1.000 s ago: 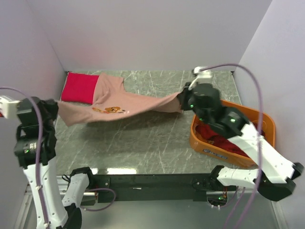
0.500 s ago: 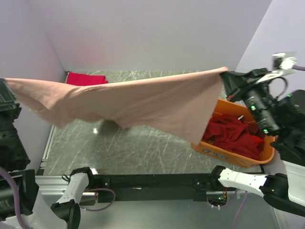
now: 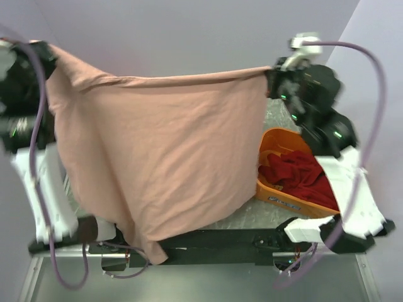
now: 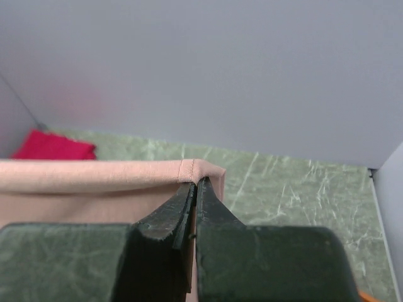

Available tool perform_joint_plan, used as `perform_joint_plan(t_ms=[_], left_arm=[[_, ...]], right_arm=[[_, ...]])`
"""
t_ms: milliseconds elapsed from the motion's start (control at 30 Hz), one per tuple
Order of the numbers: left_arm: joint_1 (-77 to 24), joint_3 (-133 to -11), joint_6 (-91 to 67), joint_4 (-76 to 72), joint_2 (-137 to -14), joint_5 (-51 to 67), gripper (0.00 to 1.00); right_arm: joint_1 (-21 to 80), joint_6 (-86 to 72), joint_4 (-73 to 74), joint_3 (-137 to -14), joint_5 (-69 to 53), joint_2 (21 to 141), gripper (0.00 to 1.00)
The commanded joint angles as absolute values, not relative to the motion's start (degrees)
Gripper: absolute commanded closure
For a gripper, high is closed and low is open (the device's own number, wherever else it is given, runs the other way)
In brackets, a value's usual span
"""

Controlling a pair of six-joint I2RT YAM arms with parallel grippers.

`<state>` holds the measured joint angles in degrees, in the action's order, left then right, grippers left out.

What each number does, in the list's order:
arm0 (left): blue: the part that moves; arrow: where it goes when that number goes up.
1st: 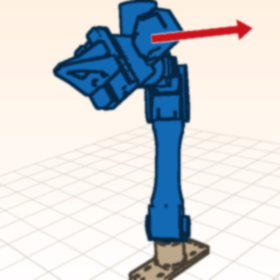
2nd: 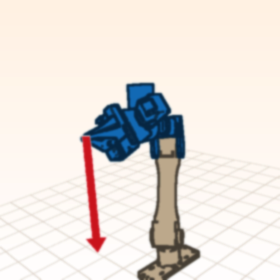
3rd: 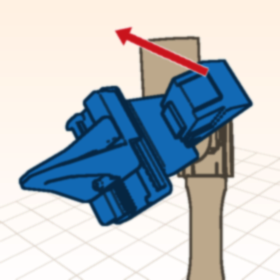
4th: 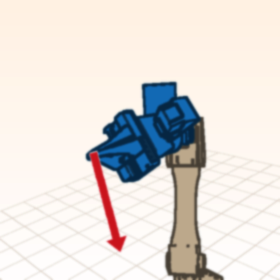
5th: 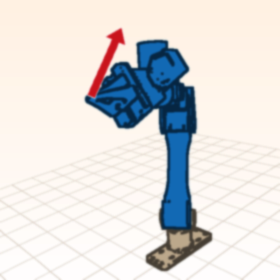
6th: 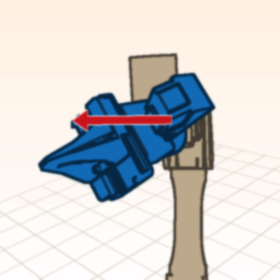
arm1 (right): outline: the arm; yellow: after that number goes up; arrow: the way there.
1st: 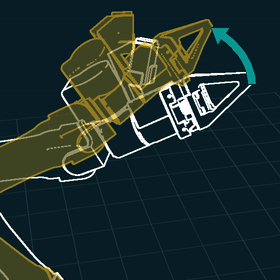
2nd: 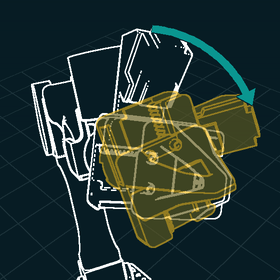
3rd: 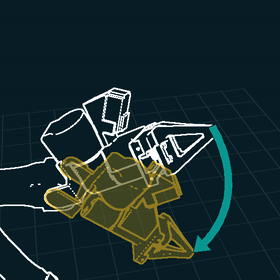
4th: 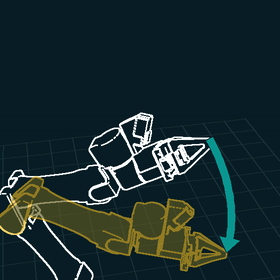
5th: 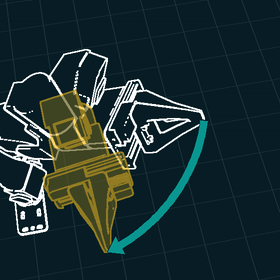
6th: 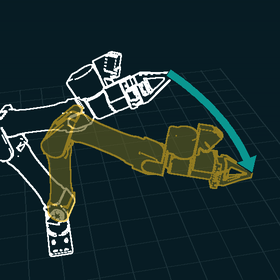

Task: Fold and stack the t-shirts
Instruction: Flatten the tshirt out

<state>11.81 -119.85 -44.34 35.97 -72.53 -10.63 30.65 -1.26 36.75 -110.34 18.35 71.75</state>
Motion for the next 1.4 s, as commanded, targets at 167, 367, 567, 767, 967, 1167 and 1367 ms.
perform_joint_plan(t_ms=[167, 367, 567, 767, 967, 1167, 1367], left_arm=[[12.04, -137.51, -41.67, 31.09, -95.84, -0.71, 0.99], [12.04, -143.71, -43.68, 20.68, -95.21, 1.32, 0.99], [12.04, -142.31, -37.99, 13.98, -87.39, -3.24, 0.99], [12.04, -109.31, -32.09, 3.99, -69.23, -0.81, 0.99], [12.13, -67.59, -35.40, 0.44, -50.65, -2.29, 0.99], [12.04, -42.31, -52.62, 9.40, -36.40, -9.84, 0.99], [12.04, -31.20, -58.52, 21.43, -25.86, -10.27, 0.99]], right_arm=[[23.91, 5.27, 28.38, -121.26, 6.42, 89.27, 1.00], [21.19, 5.54, 25.94, -141.41, 10.81, 98.00, 1.00], [20.04, 5.80, 14.77, -132.02, 4.58, 89.48, 1.00], [20.04, 4.22, 15.82, -115.96, -1.22, 82.72, 1.00], [20.13, -1.57, 8.35, -82.71, -11.50, 72.87, 1.00], [20.65, -7.03, 6.05, -62.15, -20.30, 71.10, 1.00], [22.14, -12.47, 8.52, -53.53, -20.12, 72.68, 1.00]])
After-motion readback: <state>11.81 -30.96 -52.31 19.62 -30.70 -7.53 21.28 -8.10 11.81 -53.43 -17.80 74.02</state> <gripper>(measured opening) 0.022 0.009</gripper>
